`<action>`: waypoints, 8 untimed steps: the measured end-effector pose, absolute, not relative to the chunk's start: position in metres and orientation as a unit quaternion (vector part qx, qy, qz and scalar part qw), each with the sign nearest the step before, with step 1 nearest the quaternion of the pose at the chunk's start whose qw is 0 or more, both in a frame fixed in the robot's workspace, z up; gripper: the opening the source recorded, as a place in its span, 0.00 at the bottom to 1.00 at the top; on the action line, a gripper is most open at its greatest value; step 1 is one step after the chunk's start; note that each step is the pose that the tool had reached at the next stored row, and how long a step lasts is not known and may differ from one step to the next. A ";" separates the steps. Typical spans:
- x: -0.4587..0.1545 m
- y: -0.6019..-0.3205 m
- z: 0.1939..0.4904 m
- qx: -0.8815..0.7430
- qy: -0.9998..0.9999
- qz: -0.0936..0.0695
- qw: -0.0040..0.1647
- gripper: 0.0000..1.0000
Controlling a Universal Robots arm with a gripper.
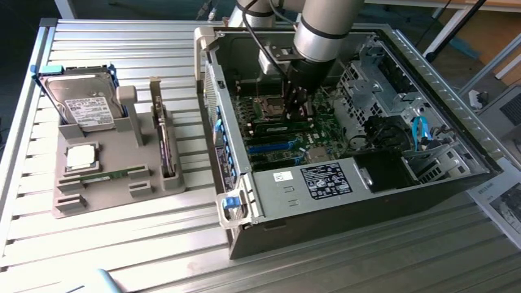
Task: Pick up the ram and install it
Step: 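Press down the ram until it locks into place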
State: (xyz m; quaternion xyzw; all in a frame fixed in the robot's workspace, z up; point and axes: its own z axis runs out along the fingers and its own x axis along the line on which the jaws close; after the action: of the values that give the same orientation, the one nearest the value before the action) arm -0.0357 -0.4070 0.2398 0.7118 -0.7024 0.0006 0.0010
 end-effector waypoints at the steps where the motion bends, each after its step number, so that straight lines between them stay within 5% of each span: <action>1: -0.036 -0.407 0.238 0.712 -0.702 0.000 0.001 0.10; 8: -0.036 -0.407 0.232 0.712 -0.702 0.000 0.002 0.10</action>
State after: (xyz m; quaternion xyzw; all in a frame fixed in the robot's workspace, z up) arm -0.0357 -0.4071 0.2320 0.7118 -0.7024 0.0001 0.0017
